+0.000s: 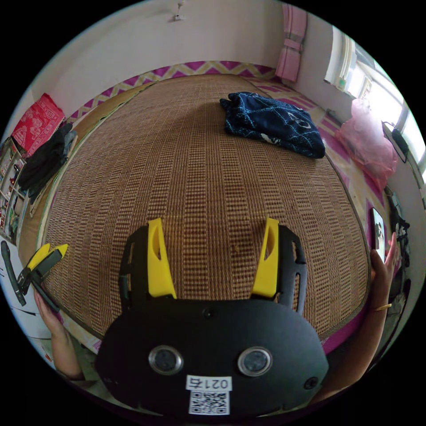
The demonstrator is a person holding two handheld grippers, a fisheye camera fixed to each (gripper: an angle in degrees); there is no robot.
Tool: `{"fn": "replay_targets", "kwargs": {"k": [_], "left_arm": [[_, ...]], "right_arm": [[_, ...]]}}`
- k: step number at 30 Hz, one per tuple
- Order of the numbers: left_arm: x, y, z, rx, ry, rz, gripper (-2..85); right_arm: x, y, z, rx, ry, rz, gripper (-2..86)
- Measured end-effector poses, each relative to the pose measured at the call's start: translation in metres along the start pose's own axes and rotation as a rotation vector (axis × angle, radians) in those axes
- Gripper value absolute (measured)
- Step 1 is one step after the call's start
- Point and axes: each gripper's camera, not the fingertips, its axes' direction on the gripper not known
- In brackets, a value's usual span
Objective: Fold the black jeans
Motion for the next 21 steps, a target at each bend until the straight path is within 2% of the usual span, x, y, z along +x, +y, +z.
{"fn": "replay_targets", "kwargs": {"k": [21], "left_arm": [[0.0, -0.002, -0.006, 0.001, 0.0, 0.0, 28.4]], "right_arm": [[-0.001, -0.014, -0.001, 0.001, 0.001, 0.0, 29.7]]}}
